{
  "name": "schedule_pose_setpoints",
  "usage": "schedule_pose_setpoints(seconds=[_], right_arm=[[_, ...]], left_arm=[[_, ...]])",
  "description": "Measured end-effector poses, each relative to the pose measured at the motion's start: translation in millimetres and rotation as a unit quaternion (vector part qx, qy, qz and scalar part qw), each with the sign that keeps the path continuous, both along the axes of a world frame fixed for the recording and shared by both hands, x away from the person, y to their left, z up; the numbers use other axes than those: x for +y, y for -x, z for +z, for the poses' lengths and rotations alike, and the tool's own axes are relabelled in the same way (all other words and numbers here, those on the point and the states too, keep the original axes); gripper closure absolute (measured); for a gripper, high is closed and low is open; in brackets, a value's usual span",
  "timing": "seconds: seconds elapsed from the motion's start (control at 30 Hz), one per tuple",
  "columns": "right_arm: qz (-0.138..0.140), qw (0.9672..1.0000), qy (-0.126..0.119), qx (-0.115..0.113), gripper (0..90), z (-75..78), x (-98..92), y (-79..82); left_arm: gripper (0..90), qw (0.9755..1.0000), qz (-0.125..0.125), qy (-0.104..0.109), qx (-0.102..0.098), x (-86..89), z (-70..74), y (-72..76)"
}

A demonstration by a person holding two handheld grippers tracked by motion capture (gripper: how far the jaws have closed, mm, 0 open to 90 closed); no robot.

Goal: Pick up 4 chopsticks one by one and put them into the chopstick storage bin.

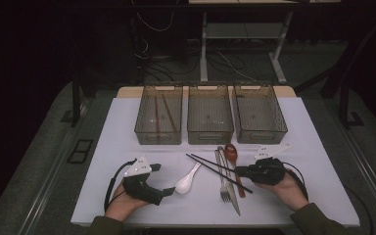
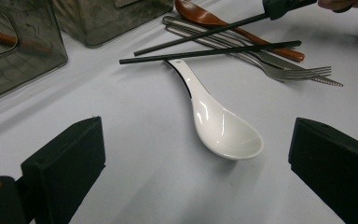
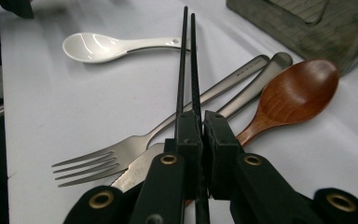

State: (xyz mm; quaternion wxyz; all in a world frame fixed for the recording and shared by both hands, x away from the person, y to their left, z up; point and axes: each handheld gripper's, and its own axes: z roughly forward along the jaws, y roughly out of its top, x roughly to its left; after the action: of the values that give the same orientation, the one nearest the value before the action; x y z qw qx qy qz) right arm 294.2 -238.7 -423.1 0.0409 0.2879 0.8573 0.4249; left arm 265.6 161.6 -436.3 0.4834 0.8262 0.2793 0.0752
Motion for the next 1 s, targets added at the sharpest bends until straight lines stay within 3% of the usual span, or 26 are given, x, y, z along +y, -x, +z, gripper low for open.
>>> schedule_pose_setpoints(seconds=[0.6,1.0], right_arm=[[-0.004,0.9986,-0.048,-0.021,85.4,22.5,-12.6,-4.9],[-0.009,0.9975,-0.059,-0.037,85.4,38.9,-9.5,-16.0]], left_arm=[[2.8,1.0000,-0.002,-0.004,-0.001,0.2,-1.8,-1.0],[2.9,1.0000,-0.003,-0.004,-0.001,-0.8,-2.8,-1.7]])
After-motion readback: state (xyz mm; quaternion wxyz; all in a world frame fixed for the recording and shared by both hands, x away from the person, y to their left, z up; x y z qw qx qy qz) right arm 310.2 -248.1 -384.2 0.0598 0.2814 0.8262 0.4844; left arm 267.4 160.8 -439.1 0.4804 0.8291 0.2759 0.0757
